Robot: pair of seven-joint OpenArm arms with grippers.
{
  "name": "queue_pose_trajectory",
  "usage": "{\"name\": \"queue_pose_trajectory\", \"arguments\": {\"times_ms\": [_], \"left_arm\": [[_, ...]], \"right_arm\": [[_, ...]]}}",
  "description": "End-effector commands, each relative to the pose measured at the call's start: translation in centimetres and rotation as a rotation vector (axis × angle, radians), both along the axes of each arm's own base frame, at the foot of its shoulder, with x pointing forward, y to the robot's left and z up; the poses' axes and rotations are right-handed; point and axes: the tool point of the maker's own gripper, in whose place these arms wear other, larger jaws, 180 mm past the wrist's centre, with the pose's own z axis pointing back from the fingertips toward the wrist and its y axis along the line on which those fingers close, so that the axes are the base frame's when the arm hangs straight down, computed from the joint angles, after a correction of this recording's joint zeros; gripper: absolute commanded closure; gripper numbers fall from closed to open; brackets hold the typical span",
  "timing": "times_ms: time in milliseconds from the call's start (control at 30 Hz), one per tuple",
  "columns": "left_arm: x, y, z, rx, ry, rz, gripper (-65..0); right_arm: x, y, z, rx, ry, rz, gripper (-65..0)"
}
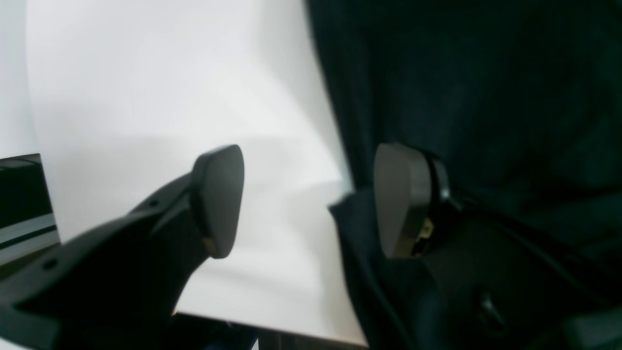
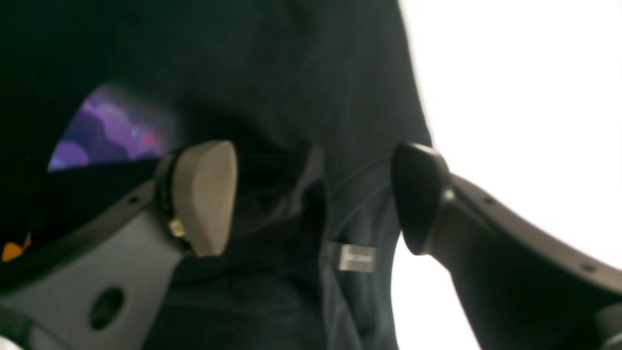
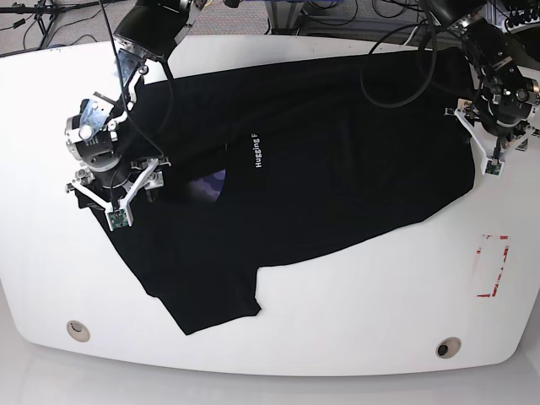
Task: Fold the T-shirt properly
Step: 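Regrasp the shirt edge with both grippers and pull it taut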
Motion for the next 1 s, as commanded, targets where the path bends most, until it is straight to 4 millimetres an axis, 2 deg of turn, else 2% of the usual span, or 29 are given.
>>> {"name": "queue_pose_trajectory", "arguments": {"times_ms": [0, 167, 267, 400, 567, 733, 967], "left_arm": [[0.6, -1.8, 0.9, -0.007, -0.042, -0.036, -37.9], [-1.0, -5.0, -0.2, -0.034, -0.002, -0.101, -37.9], [-2.7, -6.8, -1.6, -0.064, 0.050, -0.130, -37.9], [-5.2, -7.8, -3.1, -0.093, 0.114, -0.134, -37.9], [-7.0, -7.9, -3.9, -0.101, 0.158, -0.128, -37.9], [-8.8, -7.3, -4.5, -0.093, 0.202, -0.113, -37.9], [-9.1, -5.6, -4.3, -0.060, 0.208, -0.090, -37.9]], "right_arm": [[-0.5, -0.8, 1.5, -0.041, -0.037, -0.001, -49.9], [-2.9, -1.8, 0.5, -0.064, 0.004, -0.021, -49.9], [-4.8, -3.6, -0.3, -0.068, 0.037, -0.083, -49.8], [-7.2, -5.8, -1.3, -0.074, 0.081, -0.155, -46.6], [-9.4, -7.1, -2.2, -0.080, 0.124, -0.200, -42.8], [-11.2, -7.3, -3.5, -0.080, 0.178, -0.205, -42.6], [-12.4, -7.0, -6.1, -0.037, 0.249, -0.208, -42.5]]}}
